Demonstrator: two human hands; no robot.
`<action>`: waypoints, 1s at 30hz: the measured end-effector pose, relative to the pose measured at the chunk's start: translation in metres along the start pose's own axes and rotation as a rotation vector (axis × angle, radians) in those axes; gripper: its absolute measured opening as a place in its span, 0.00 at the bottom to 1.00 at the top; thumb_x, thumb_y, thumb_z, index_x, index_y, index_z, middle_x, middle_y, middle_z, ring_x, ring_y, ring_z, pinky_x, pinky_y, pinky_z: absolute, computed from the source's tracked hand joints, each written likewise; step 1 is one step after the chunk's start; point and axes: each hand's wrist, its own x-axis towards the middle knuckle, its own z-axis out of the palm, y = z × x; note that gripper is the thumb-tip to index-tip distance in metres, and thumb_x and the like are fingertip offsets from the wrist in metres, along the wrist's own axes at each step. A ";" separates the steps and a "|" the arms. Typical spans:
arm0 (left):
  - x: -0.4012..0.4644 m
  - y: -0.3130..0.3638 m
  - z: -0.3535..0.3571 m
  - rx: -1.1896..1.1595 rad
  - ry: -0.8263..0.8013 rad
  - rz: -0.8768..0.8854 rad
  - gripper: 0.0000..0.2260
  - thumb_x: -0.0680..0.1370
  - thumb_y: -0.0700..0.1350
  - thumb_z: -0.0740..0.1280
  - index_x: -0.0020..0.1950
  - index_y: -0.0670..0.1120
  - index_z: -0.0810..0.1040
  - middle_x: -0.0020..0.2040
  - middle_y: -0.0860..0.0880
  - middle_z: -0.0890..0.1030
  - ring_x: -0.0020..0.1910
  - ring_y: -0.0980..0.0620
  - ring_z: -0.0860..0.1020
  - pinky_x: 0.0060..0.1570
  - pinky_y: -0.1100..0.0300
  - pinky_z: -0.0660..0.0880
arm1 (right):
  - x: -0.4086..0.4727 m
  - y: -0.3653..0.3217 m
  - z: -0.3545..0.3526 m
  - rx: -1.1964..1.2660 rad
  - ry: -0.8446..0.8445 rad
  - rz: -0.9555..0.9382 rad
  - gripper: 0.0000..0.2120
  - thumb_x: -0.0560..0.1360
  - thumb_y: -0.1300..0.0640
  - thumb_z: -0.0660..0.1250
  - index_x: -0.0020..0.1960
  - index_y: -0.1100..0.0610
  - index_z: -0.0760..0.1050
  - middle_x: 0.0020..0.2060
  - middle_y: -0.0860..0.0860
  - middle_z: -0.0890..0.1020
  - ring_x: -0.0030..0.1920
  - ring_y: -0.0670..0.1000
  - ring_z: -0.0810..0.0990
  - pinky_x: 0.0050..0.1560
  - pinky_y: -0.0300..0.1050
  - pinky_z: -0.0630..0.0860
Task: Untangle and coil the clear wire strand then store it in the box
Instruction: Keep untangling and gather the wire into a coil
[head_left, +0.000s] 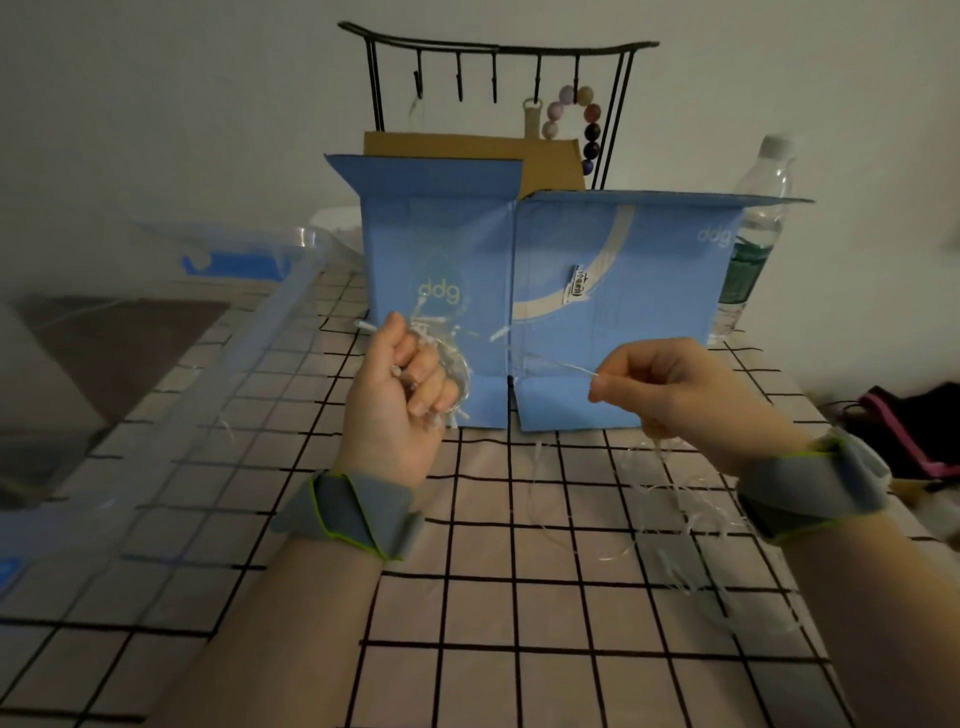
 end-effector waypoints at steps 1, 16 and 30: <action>0.001 -0.001 -0.002 0.003 0.013 0.000 0.23 0.80 0.49 0.53 0.24 0.50 0.64 0.19 0.54 0.63 0.13 0.59 0.57 0.16 0.68 0.58 | 0.000 0.000 -0.002 0.049 -0.013 0.021 0.10 0.75 0.62 0.64 0.34 0.59 0.75 0.22 0.47 0.67 0.22 0.44 0.62 0.22 0.35 0.59; 0.000 0.001 -0.004 -0.050 -0.037 -0.090 0.24 0.81 0.50 0.52 0.25 0.49 0.66 0.20 0.54 0.65 0.12 0.59 0.58 0.16 0.68 0.55 | 0.004 0.006 -0.020 -0.434 -0.311 0.243 0.09 0.69 0.58 0.72 0.47 0.48 0.76 0.45 0.51 0.82 0.47 0.46 0.80 0.54 0.40 0.73; -0.011 -0.009 0.004 0.105 -0.215 -0.264 0.20 0.73 0.51 0.57 0.21 0.49 0.65 0.15 0.54 0.62 0.10 0.60 0.57 0.17 0.67 0.51 | 0.006 -0.001 0.043 0.087 -0.107 0.052 0.07 0.76 0.60 0.62 0.46 0.63 0.75 0.28 0.50 0.73 0.28 0.47 0.71 0.31 0.40 0.76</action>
